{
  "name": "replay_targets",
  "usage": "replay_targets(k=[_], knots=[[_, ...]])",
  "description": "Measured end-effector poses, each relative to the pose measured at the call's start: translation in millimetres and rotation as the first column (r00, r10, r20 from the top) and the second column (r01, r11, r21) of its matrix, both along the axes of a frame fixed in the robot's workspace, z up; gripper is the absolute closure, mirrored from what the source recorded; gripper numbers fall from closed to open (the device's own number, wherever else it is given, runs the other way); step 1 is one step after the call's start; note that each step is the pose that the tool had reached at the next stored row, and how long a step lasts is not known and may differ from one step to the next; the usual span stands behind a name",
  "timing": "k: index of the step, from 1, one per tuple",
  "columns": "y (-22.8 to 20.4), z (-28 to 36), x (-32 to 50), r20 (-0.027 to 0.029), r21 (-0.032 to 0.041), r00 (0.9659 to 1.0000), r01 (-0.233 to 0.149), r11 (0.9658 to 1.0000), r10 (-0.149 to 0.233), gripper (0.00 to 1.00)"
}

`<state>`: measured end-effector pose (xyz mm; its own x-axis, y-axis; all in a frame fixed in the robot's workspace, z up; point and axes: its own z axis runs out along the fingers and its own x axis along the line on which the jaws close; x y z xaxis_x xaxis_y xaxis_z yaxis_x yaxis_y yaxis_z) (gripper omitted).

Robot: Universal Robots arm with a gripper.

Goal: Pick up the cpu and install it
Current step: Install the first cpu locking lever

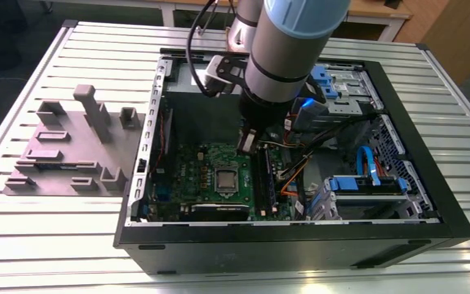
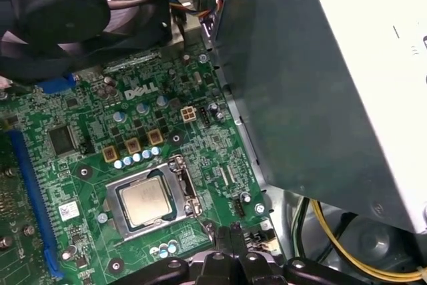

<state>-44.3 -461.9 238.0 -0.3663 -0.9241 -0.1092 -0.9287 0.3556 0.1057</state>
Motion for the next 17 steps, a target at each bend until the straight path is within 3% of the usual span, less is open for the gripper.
replay_targets(k=[3, 6, 13, 17], knots=[[-0.3, 0.0, -0.9, 0.0000, -0.0067, 1.0000, -0.002, 1.0000, 0.002, 0.90], [-0.3, 0.1, -1.3, 0.0000, -0.0190, 1.0000, -0.003, 0.9998, 0.003, 0.90], [-0.2, 1.0, -2.1, -0.0002, -0.0548, 1.0000, -0.006, 0.9985, 0.006, 0.90], [-0.3, 1.4, -2.2, -0.0002, -0.0593, 1.0000, -0.006, 0.9982, 0.006, 0.90]])
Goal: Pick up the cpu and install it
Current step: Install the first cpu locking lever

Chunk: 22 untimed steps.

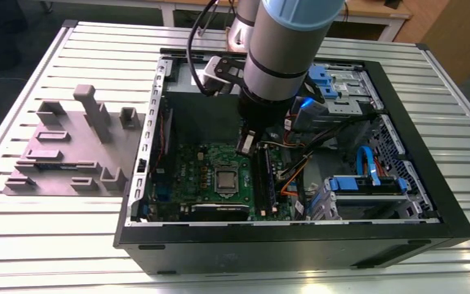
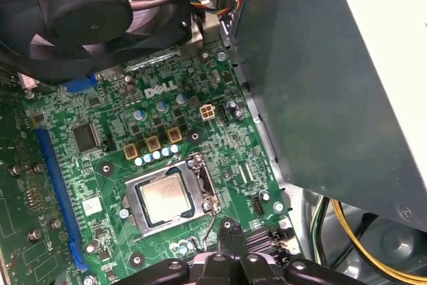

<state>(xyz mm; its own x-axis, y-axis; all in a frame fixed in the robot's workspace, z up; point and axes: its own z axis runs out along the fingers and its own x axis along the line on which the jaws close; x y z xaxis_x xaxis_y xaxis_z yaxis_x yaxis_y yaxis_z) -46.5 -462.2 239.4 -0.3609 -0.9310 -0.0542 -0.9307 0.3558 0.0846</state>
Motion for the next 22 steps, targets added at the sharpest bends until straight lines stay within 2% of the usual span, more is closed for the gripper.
replay_targets(k=[14, 17, 20, 22], knots=[[0.1, -0.1, 0.1, 0.0001, -0.0012, 1.0000, -0.003, 1.0000, 0.003, 0.90], [0.1, -0.1, -0.1, 0.0000, -0.0040, 0.9988, -0.050, 0.9987, 0.050, 0.90], [0.0, -0.1, 0.0, 0.0000, -0.0040, 0.9950, -0.100, 0.9950, 0.100, 0.90], [-0.6, -0.1, -0.1, 0.0001, -0.0041, 0.9935, -0.114, 0.9935, 0.114, 0.90]])
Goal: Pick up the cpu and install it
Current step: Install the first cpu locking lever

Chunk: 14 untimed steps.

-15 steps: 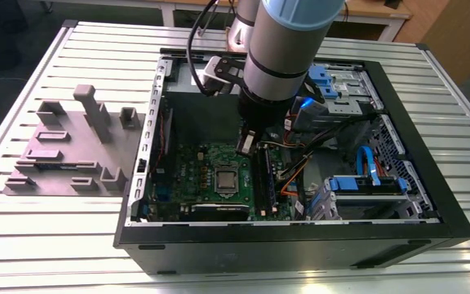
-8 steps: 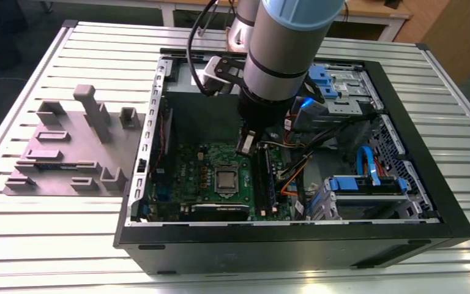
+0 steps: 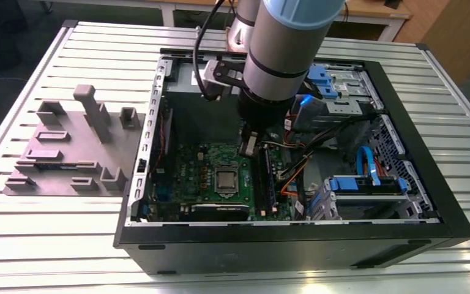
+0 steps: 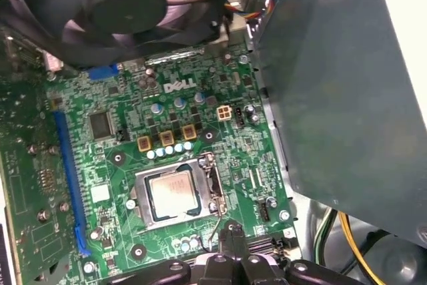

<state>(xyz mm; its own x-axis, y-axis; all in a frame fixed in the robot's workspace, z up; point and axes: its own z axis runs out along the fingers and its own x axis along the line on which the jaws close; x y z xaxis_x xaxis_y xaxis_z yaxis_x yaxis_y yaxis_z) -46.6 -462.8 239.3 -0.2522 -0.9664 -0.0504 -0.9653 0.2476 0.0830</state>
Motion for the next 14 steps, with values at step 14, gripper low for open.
replay_targets(k=[14], knots=[[-3.9, 0.0, -0.6, 0.0000, 0.0001, 1.0000, -0.003, 1.0000, 0.003, 0.90]])
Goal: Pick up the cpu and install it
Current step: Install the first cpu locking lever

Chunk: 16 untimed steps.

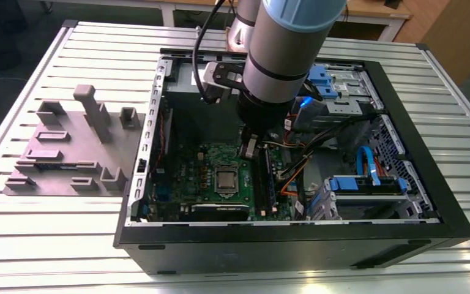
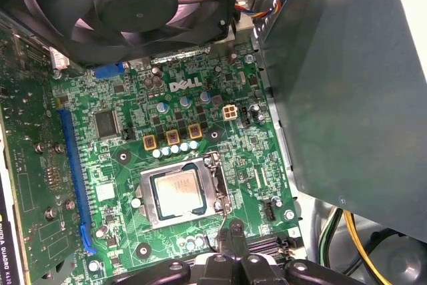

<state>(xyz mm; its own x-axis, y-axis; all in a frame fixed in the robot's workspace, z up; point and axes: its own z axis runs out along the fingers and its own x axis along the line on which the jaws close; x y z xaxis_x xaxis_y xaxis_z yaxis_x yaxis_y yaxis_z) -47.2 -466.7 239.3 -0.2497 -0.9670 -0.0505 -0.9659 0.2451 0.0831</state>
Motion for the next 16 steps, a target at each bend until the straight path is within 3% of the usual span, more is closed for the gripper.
replay_targets(k=[6, 10, 16], knots=[[-0.1, 0.0, 0.0, 0.0001, 0.0000, 1.0000, 0.000, 1.0000, 0.000, 0.90], [-0.3, -0.1, 0.0, 0.0001, 0.0002, 0.9997, -0.025, 0.9997, 0.025, 0.90], [-4.6, -0.2, -0.5, 0.0000, -0.0007, 0.9992, -0.041, 0.9992, 0.041, 0.90]])
